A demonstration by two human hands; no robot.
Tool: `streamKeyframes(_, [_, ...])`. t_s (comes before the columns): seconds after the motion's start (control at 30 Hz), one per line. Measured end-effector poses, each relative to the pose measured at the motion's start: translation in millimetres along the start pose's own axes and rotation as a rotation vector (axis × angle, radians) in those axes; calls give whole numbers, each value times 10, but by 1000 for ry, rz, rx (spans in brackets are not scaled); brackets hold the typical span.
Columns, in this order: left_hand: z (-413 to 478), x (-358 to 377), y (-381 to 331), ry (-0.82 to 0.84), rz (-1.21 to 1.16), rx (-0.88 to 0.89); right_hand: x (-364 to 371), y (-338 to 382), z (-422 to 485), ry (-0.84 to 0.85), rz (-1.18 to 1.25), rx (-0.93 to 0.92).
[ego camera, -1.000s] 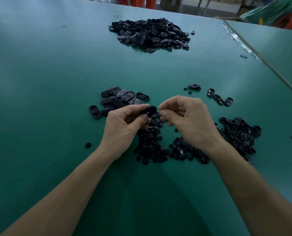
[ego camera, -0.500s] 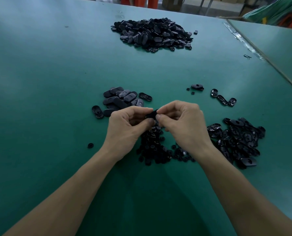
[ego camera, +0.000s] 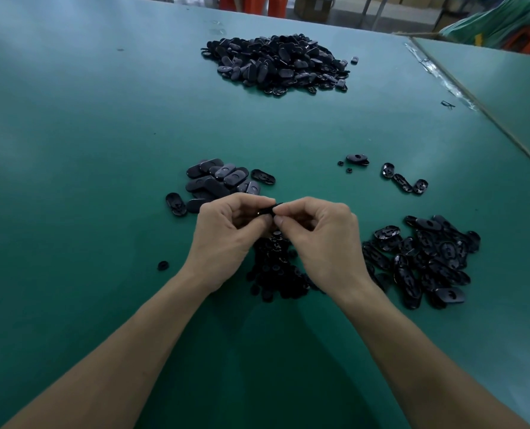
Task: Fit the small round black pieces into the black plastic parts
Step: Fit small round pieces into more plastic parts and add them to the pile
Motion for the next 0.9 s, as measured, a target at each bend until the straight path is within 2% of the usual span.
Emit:
streamKeyframes(0.3, [1, -25, 18, 39, -18, -26, -114, 4, -16, 29, -67, -71])
streamKeyframes(0.6, [0, -20, 2, 92, 21, -62, -300, -42, 111, 237, -23, 26])
streamKeyframes(0.9, [5, -19, 5, 111, 2, -73, -300, -59, 162, 272, -91, 54])
Point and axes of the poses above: each hand's wrist, its own z-axis towards the middle knuckle, its own x-axis out of the palm, y = z × x, the point moved 1 cm from there along z, towards the middle knuckle, and after that the axes turned 8 degrees about y, right-handed, at the moved point
